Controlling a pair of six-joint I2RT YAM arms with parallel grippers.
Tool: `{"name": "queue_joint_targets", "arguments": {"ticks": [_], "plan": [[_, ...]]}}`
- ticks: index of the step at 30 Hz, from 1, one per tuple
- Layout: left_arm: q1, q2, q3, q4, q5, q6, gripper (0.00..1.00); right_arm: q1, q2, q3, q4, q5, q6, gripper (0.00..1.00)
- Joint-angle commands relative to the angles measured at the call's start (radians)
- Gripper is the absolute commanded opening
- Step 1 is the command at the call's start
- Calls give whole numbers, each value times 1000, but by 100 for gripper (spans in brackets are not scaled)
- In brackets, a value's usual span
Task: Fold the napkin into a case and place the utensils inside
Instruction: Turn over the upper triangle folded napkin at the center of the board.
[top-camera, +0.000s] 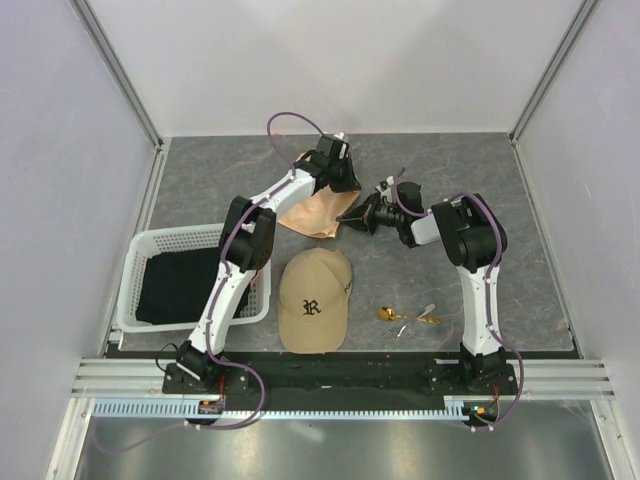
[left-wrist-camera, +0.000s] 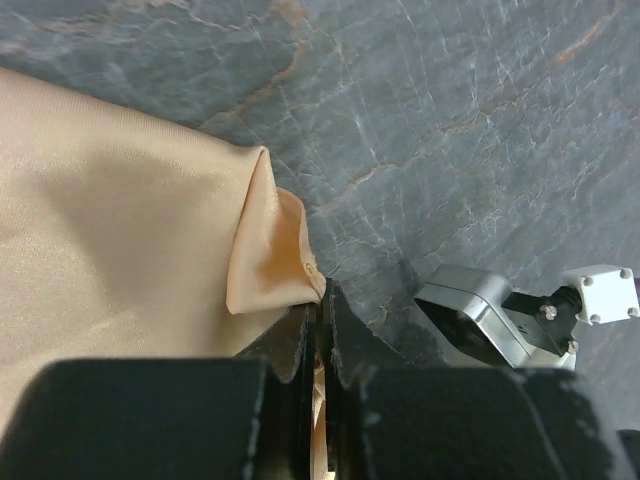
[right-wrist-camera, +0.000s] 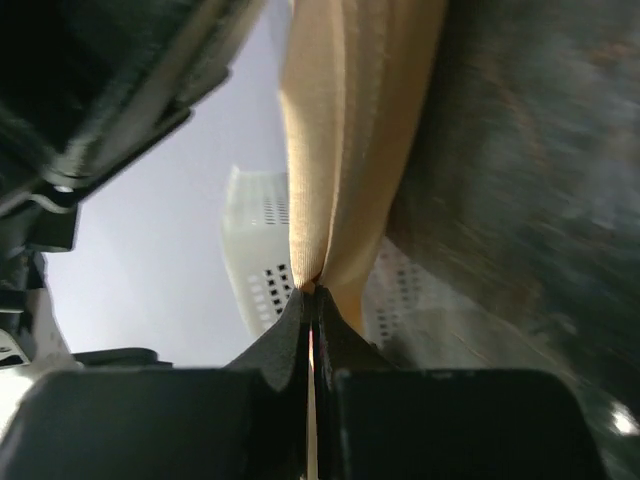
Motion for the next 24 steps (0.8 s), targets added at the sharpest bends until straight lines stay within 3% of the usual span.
{"name": "queue_joint_targets", "arguments": {"ticks": [1,2,5,7,9,11,12,14,17,24], "plan": [[22,-22,61,202,-65,40,2,10,-101,-31,-139,-162,-195,0],[22,-17,62,202,-65,39,2,7,-110,-34,-181,-156,-224,0],[21,-14,60,198,-43,20,21,-2,-141,-17,-429,-105,-377,1],[22,-17,79,181,21,20,42,-22,-166,-4,-564,-61,-432,2],[28,-37,113,132,78,17,79,-49,-179,24,-697,-45,-529,2],[45,-74,111,80,162,14,85,-77,-169,47,-768,-34,-604,2],[53,-141,87,83,176,8,94,-85,-161,71,-810,-37,-620,2],[80,-210,-1,94,253,7,100,-102,-143,96,-870,-33,-687,1],[134,-310,-53,54,362,-21,100,-125,-137,124,-945,-27,-735,0],[189,-502,-269,-22,368,14,100,-229,-109,234,-1090,36,-842,0]]}}
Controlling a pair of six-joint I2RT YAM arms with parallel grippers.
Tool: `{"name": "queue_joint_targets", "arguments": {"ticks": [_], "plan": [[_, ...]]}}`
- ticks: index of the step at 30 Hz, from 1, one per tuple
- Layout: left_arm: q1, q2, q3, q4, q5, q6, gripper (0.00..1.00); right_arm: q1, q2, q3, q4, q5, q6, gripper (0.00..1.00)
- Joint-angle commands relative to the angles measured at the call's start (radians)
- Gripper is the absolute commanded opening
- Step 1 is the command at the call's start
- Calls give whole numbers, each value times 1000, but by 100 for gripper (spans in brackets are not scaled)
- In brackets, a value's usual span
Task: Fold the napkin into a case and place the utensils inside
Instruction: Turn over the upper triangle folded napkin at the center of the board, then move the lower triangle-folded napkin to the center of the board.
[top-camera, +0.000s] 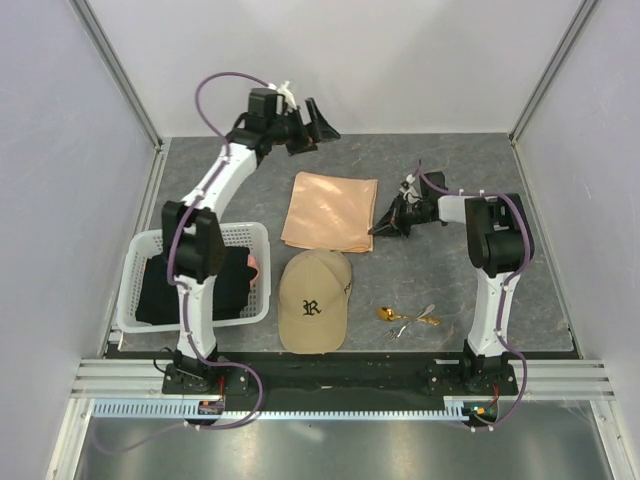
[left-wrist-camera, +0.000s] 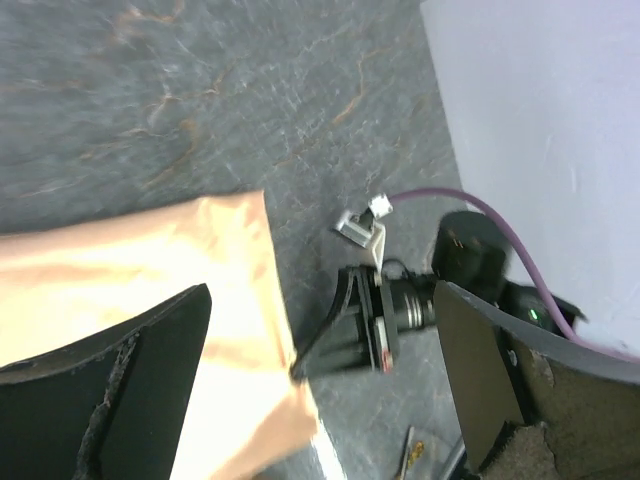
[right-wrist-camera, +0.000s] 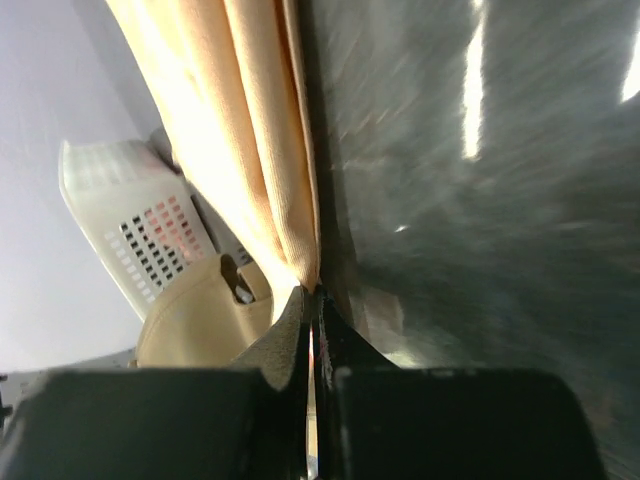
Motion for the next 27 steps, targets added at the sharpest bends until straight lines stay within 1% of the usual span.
{"name": "queue_joint_targets", "arguments": {"ticks": [1,2,3,4,5,6,7,9,10,12,14,16,18,20,21,24,25,26,27], "plan": [[13,-136,-154,-32,60,13,100,-70,32,133,-163,59,-159,5],[14,-141,-174,-29,71,12,100,-90,50,186,-268,83,-193,11],[13,-145,-191,-31,85,12,100,-96,52,205,-306,121,-223,19],[13,-149,-217,-31,89,10,100,-101,48,218,-337,149,-266,38],[14,-150,-223,-29,94,7,100,-102,20,231,-387,172,-279,45],[13,-149,-228,-29,105,9,100,-102,3,238,-413,195,-297,49],[14,-146,-228,-32,111,9,100,-101,-30,238,-435,221,-312,57],[16,-132,-225,-37,128,3,99,-90,-66,207,-472,231,-323,65],[17,-130,-225,-40,129,-2,99,-78,-96,196,-479,247,-343,71],[17,-124,-225,-38,141,-11,98,-49,-123,169,-496,290,-352,75],[17,-121,-225,-40,149,-14,98,-26,-138,152,-471,327,-362,79],[17,-124,-237,-43,149,-10,98,-6,-108,165,-470,335,-377,80],[19,-126,-243,-60,141,-5,97,33,-95,188,-483,385,-385,80],[20,-129,-251,-66,140,-3,97,57,-89,190,-477,407,-380,77],[22,-127,-256,-69,138,-2,97,56,-86,187,-480,450,-372,74],[29,-124,-257,-86,135,6,96,48,-84,185,-489,552,-386,59],[34,-124,-257,-87,135,7,96,30,-87,184,-486,559,-388,49],[37,-124,-257,-87,137,7,96,18,-86,182,-481,553,-388,42],[42,-124,-259,-90,138,9,96,5,-84,184,-475,544,-391,30]]}}
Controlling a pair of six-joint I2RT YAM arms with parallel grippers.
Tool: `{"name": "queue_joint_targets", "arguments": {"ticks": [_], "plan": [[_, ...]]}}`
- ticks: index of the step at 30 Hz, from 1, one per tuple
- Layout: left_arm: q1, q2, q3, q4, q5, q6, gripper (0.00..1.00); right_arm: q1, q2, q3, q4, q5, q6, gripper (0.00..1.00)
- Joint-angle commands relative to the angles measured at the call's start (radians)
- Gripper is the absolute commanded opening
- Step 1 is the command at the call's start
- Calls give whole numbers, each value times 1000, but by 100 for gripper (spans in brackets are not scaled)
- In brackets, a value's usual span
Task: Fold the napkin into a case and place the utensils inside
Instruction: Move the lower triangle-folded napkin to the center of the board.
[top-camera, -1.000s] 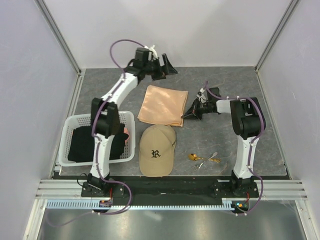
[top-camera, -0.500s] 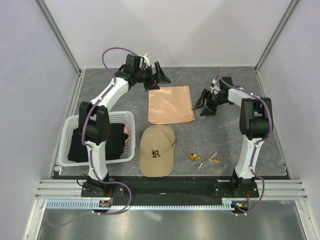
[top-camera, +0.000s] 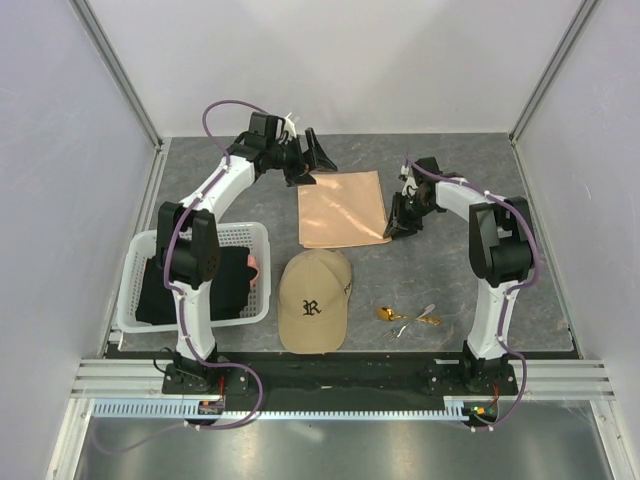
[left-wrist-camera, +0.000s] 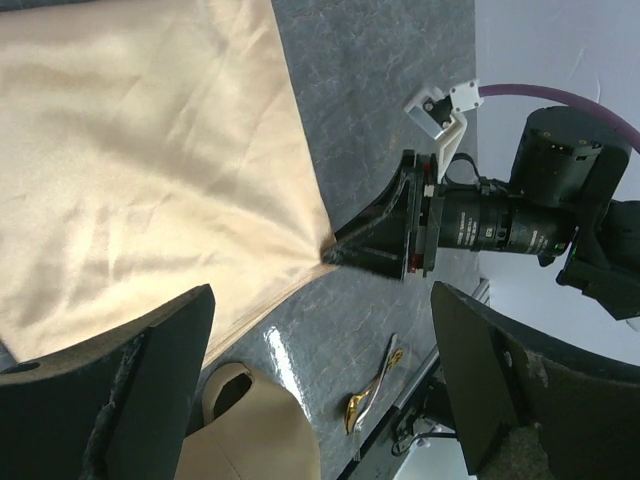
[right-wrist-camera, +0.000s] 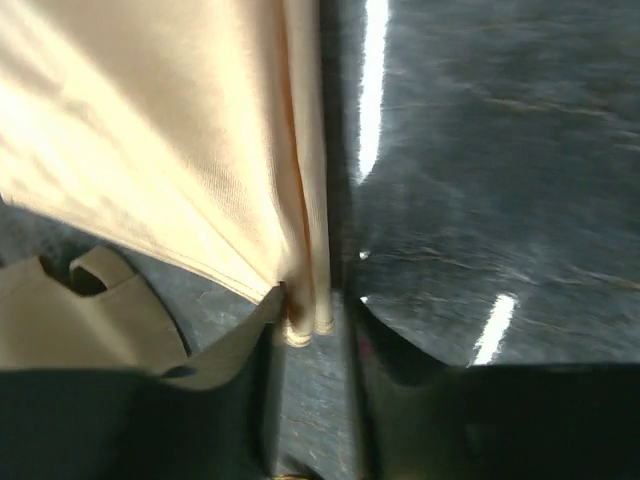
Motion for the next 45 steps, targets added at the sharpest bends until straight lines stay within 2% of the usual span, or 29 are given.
{"name": "queue_joint_targets", "arguments": {"ticks": [1,2,3,4,12,14,20,26,29,30,32,36,38,40,43,44,45], "plan": [[21,-12,-7,-18,29,11,96,-75,20,26,-3,99,-33,25],[26,-10,-7,-19,30,9,95,-83,31,36,-4,94,-36,17],[26,-10,-7,-18,32,9,95,-89,52,49,-7,59,-43,5],[29,-6,-6,-18,32,9,95,-101,60,68,-7,47,-46,1],[30,100,48,-18,28,-1,94,-136,62,67,48,59,48,0],[29,140,98,-18,51,-15,87,-153,54,41,53,80,49,0],[27,186,154,-1,70,-64,82,-258,-27,-111,19,105,-23,0],[26,172,142,-1,90,-61,79,-354,-164,-212,-76,250,-102,0],[23,174,142,-1,104,-74,78,-360,-198,-180,-115,361,-116,15],[21,172,142,-1,105,-75,77,-362,-199,-162,-127,385,-115,28],[17,160,137,1,110,-77,77,-357,-198,-91,-168,405,-112,36],[4,131,115,1,111,-77,75,-304,-204,71,-285,577,-106,62],[1,120,102,5,107,-77,74,-235,-202,159,-328,626,-102,67],[-9,100,82,15,90,-78,72,-144,-190,210,-322,587,-89,68],[-14,71,44,33,79,-89,72,-61,-147,202,-221,449,6,58],[-14,62,34,39,79,-100,72,-46,-127,193,-181,353,61,40],[-16,50,27,41,79,-103,71,-13,-118,176,-109,318,84,32]]}}
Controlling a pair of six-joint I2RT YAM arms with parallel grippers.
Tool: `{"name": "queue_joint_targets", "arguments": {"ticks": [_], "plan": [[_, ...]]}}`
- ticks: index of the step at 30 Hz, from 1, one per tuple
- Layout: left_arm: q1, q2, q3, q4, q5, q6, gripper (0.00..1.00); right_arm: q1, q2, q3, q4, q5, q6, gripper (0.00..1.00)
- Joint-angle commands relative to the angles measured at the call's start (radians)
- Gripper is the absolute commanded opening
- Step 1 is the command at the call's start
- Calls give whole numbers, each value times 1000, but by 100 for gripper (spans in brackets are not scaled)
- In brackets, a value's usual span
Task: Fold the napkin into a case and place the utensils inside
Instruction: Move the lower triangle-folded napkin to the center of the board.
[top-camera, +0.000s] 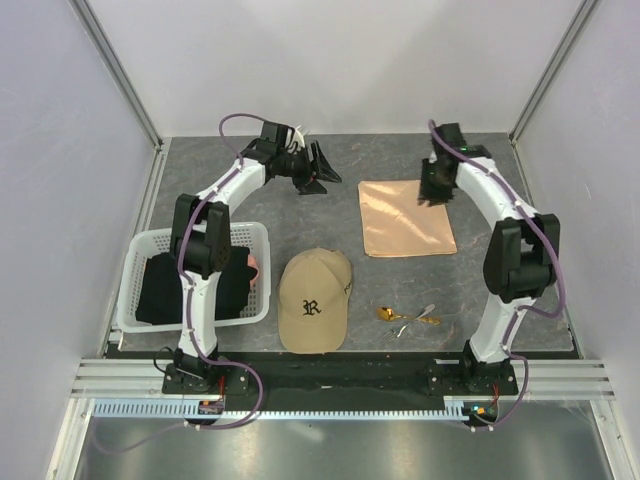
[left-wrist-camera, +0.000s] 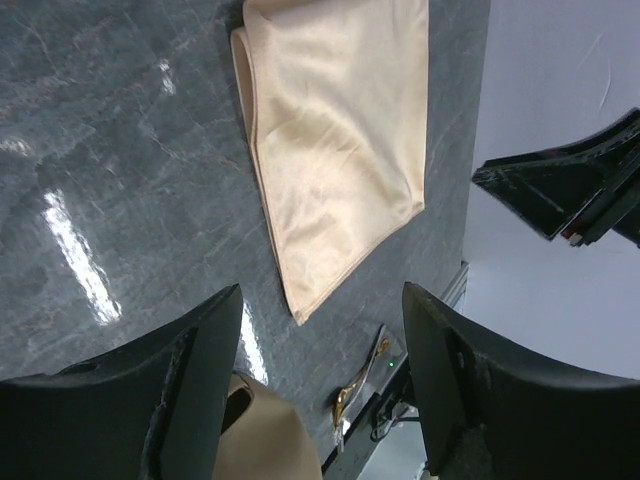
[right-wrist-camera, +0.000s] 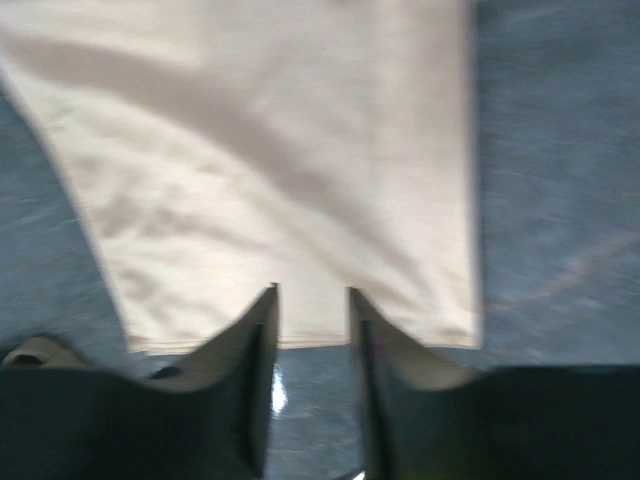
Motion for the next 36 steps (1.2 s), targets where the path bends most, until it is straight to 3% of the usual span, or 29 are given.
{"name": "queue_joint_targets", "arguments": {"ticks": [1,4,7,15,24,27,32,36], "plan": [[-5,-109,-45,44,9,-45,71,100,60,-30,147,-212,156,20],[-6,-146,-79,46,6,-50,71,157,141,16,172,-260,180,4],[-8,-172,-108,53,7,-56,71,212,207,65,172,-269,176,0],[-8,-190,-120,61,7,-62,71,304,232,-42,190,-238,166,0],[-8,-193,-107,64,18,-67,71,350,68,-272,187,-214,117,0],[-8,-195,-105,64,17,-67,71,352,8,-260,146,-178,86,3],[-6,-186,-105,66,21,-70,71,367,-16,-194,23,-164,-21,23],[-8,-190,-116,70,18,-70,71,393,-59,-246,-5,-140,-55,35]]}}
